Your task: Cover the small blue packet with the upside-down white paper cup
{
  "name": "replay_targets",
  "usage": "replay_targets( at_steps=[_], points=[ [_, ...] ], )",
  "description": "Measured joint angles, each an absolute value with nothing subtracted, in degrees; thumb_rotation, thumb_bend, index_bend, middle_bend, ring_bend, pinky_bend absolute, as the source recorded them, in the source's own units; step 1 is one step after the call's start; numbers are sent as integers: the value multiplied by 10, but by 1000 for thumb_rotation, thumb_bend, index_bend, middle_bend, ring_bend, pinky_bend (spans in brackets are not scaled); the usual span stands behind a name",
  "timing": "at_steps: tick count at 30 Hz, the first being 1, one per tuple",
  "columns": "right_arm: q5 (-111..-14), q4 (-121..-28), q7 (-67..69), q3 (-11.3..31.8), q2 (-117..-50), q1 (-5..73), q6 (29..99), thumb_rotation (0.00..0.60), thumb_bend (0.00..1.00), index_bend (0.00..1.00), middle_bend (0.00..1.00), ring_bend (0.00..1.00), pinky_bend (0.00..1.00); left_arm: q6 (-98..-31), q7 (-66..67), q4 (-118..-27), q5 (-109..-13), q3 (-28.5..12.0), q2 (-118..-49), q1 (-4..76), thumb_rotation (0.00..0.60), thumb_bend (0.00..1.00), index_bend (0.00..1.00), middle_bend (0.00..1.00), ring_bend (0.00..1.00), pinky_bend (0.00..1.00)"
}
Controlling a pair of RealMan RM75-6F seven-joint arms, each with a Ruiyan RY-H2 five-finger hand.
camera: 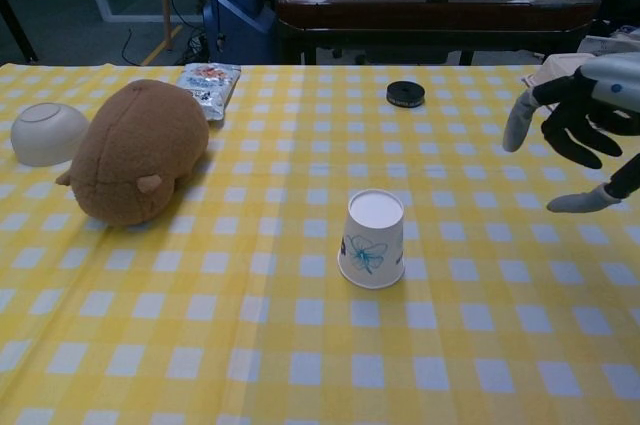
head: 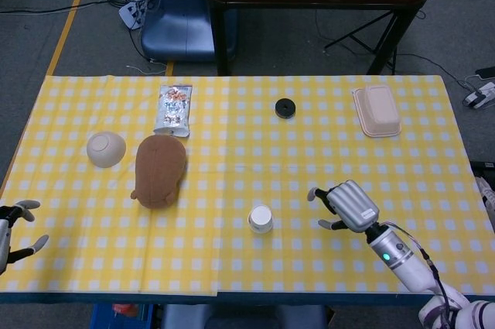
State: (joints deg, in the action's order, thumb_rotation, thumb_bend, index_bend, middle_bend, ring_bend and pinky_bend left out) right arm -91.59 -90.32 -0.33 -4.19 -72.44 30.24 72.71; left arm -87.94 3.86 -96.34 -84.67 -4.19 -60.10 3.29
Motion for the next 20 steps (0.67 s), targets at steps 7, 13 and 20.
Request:
replay_targets(
  at_steps=[7, 13, 20],
  points=[
    [-899, -945, -128, -45, -678, 196, 851, 600, 84, 415, 556, 479, 597, -856, 61, -961, -854, -31, -611, 44, 600, 144, 440, 513, 415, 538],
    [-902, -901, -98, -39, -677, 132, 931, 600, 99, 415, 553, 479, 597, -849, 68, -951, -860, -27, -625, 49, 600, 143, 443, 513, 416, 538],
    [-886, -849, -36, -25, -686, 86, 962, 600, 106, 415, 553, 479, 597, -839, 74, -943, -862, -22, -633, 55, 600, 144, 444, 513, 416, 538]
  ],
)
